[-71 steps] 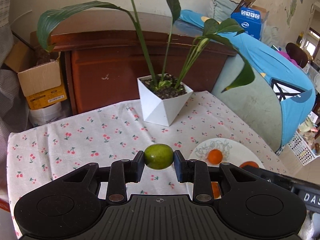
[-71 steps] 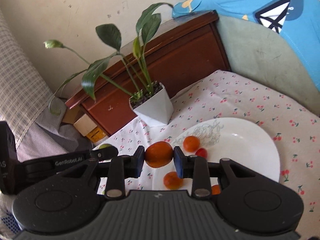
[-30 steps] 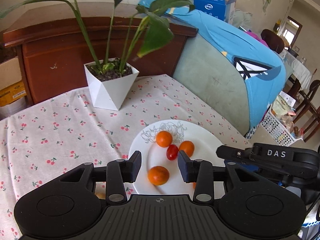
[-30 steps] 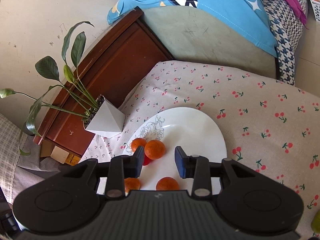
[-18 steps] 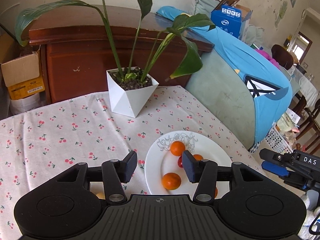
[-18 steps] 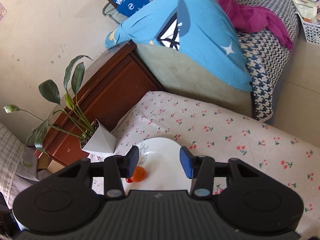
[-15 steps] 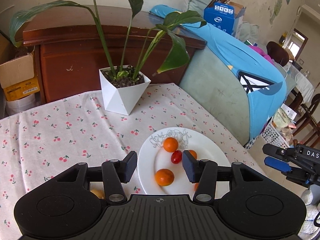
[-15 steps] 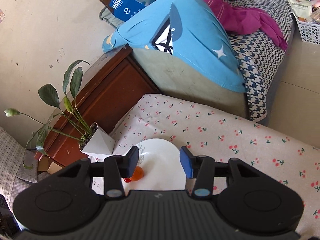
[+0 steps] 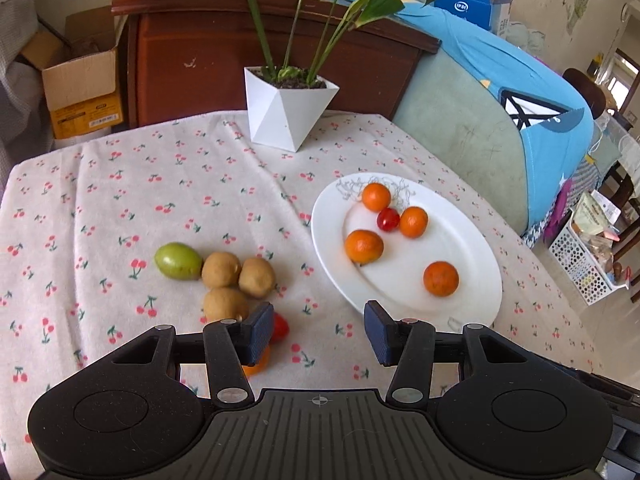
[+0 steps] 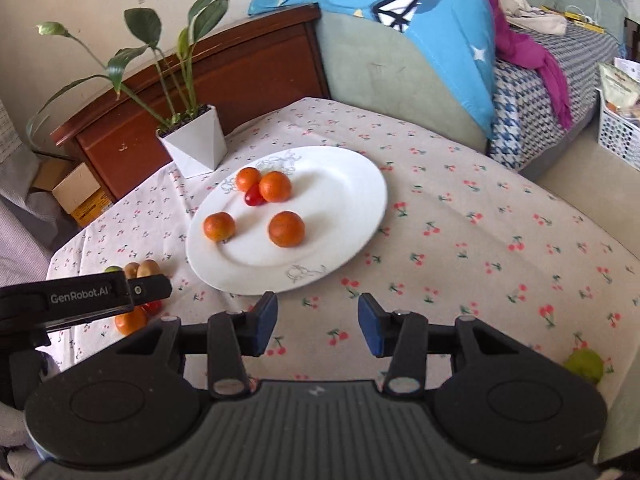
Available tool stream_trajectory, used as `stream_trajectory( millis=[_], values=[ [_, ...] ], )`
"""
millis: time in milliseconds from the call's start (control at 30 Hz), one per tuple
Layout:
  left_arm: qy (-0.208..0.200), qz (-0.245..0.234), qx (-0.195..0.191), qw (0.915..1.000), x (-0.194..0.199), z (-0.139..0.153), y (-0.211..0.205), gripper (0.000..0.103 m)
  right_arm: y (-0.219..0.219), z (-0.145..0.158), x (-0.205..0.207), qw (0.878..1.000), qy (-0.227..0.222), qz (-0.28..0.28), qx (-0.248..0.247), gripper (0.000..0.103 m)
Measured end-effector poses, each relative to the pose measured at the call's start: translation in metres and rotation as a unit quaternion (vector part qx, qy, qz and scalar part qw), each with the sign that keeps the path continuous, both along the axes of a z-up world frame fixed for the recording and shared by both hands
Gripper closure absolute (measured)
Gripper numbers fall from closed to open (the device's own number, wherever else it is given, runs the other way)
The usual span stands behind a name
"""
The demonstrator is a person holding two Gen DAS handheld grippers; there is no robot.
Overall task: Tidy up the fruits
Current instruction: 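Grasp the green lime on the tablecloth with the right gripper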
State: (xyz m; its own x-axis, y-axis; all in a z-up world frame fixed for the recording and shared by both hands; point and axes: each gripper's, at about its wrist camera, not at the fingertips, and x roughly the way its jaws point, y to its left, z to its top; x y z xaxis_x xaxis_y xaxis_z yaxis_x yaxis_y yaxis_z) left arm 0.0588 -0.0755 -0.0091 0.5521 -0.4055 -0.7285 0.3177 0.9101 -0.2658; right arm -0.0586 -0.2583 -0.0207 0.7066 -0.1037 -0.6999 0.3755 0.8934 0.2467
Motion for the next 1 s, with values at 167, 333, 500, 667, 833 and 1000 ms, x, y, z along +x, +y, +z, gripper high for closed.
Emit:
stream_trajectory(
  millis=[167, 333, 500, 667, 833, 1000],
  values=[
    [0.013, -0.02, 0.001, 0.9997, -0.018, -0.008, -0.004, 0.055, -0.016, -0.001, -0.047, 0.997, 0.021, -0.064, -0.023, 0.057],
    [0.016, -0.052, -0.005, 0.9985, -0.036, -0.009, -0.015, 0.054, -0.031, 0.001, -0.085, 0.992, 0.032, -0.113, -0.05, 0.057],
    [0.018, -0.066, -0.013, 0.9976, -0.049, -0.008, -0.021, 0.054, -0.047, -0.004, -0.101, 0.984, 0.043, -0.152, -0.076, 0.057],
    [0.016, -0.071, -0.016, 0.9972, -0.055, -0.007, -0.023, 0.054, -0.04, -0.009, -0.095, 0.984, 0.044, -0.137, -0.109, 0.058],
    [0.02, -0.064, -0.012, 0.9977, -0.054, -0.01, -0.02, 0.054, -0.043, -0.018, -0.09, 0.984, 0.051, -0.137, -0.105, 0.061],
    [0.024, -0.059, -0.007, 0.9979, -0.052, -0.015, -0.02, 0.054, -0.042, -0.022, -0.087, 0.983, 0.05, -0.131, -0.122, 0.065]
  ],
)
